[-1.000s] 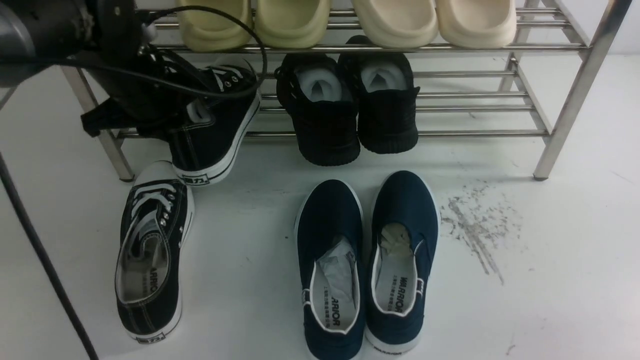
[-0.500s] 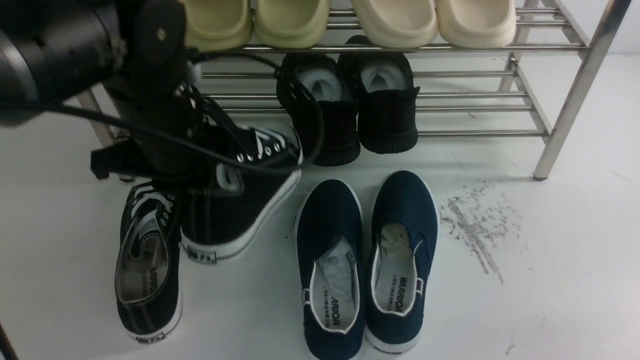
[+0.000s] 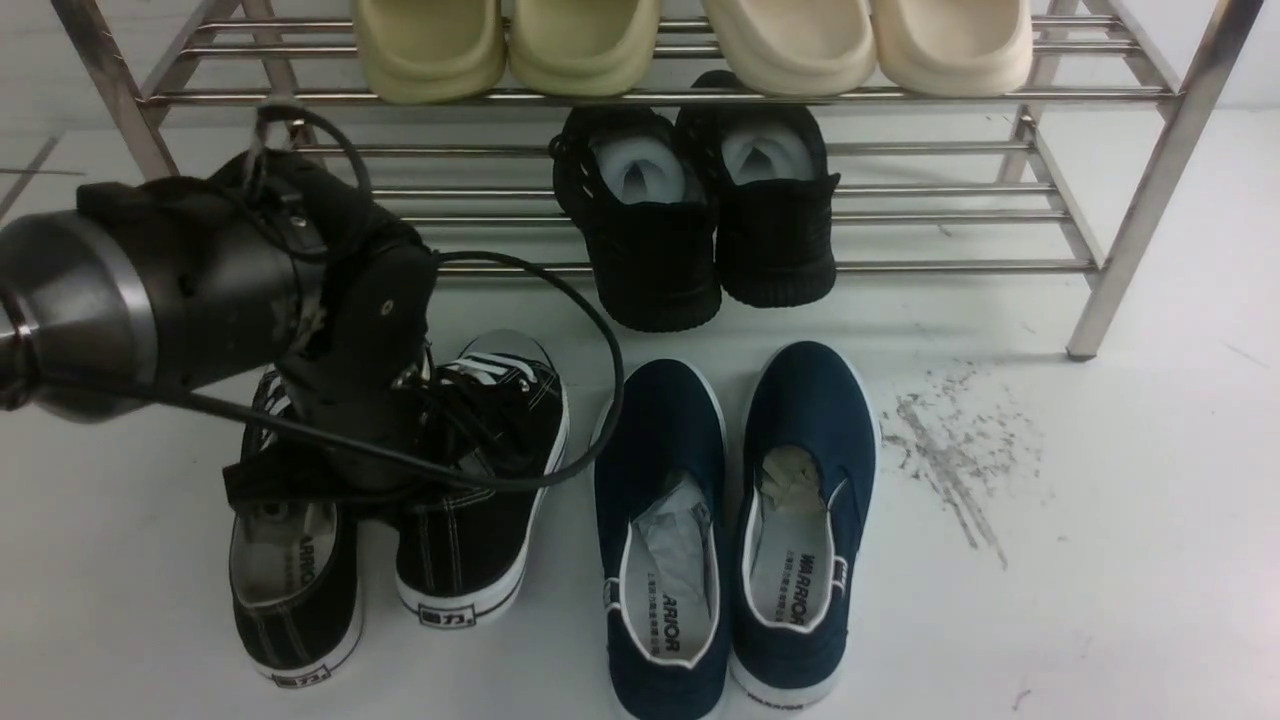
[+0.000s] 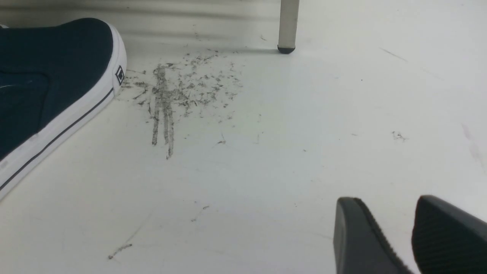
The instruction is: Take the shoes off the shelf with your hand on the white table.
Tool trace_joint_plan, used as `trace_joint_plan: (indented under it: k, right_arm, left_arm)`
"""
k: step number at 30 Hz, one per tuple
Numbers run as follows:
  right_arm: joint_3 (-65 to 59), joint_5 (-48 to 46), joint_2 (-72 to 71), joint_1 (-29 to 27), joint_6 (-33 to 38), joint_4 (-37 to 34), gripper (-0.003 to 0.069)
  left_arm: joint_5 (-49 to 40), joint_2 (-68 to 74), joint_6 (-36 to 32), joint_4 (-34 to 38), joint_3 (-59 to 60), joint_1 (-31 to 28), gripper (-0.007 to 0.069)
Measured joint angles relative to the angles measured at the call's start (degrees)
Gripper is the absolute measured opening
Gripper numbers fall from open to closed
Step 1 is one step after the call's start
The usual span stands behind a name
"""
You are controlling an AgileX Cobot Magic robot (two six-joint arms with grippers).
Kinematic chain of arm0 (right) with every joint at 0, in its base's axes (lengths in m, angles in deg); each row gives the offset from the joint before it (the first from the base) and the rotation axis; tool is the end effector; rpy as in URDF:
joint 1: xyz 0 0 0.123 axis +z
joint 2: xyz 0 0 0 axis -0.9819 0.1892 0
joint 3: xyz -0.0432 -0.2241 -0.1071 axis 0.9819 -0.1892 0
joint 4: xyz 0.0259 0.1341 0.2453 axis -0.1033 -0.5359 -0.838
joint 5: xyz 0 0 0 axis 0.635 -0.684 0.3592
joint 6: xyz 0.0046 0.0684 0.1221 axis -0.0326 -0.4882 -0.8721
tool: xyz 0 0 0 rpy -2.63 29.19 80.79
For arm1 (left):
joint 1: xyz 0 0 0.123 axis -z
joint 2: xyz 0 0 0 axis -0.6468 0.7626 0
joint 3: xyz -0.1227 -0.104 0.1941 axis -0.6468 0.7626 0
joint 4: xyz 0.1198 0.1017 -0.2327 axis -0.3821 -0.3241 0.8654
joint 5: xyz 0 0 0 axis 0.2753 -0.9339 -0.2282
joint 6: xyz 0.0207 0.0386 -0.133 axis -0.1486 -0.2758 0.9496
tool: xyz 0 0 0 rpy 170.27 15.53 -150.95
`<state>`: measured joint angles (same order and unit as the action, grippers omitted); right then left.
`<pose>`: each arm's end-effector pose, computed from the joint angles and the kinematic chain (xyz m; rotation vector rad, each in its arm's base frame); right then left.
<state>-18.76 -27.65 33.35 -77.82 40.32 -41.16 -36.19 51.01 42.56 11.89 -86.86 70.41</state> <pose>0.1614 0.0036 0.1595 0.0153 1.8777 0.0416 0.3184 -0.1516 0.1419 -0.4805 2.7531 -0.0291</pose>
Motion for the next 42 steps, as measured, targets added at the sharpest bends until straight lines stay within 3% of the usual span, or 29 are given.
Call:
trace_joint_plan:
  k: [6,8,14,18,22,27,35,42]
  right_arm:
    - [0.0,0.0,0.0,0.0,0.0,0.0,0.0240]
    - [0.0,0.0,0.0,0.0,0.0,0.0,0.0240]
    - [0.0,0.0,0.0,0.0,0.0,0.0,0.0240]
    - [0.0,0.0,0.0,0.0,0.0,0.0,0.0240]
    - [0.0,0.0,0.0,0.0,0.0,0.0,0.0240]
    - [0.0,0.0,0.0,0.0,0.0,0.0,0.0240]
    - [0.0,0.0,0.0,0.0,-0.1,0.0,0.0240]
    - [0.0,0.0,0.0,0.0,-0.5,0.0,0.0240]
  left_arm:
    - [0.2,0.1,0.3,0.0,0.1,0.0,0.0069]
    - [0.5,0.5,0.3,-0.1,0.1,0.0,0.0119]
    - [-1.3,2.9,-0.9,-0.2,-0.2,0.0,0.0370]
    - [-5.5,1.4,-2.1,-0.2,-2.3,0.0,0.0460]
    - [-9.5,-2.9,-4.6,-0.2,-5.3,0.0,0.0474]
    - [-17.4,-12.5,-12.9,-1.0,-8.0,0.0,0.0403]
    - [-20.0,-30.6,-27.8,-2.1,-4.8,0.0,0.0035]
    - [-19.5,-48.2,-31.0,-2.2,8.6,0.0,0.0004]
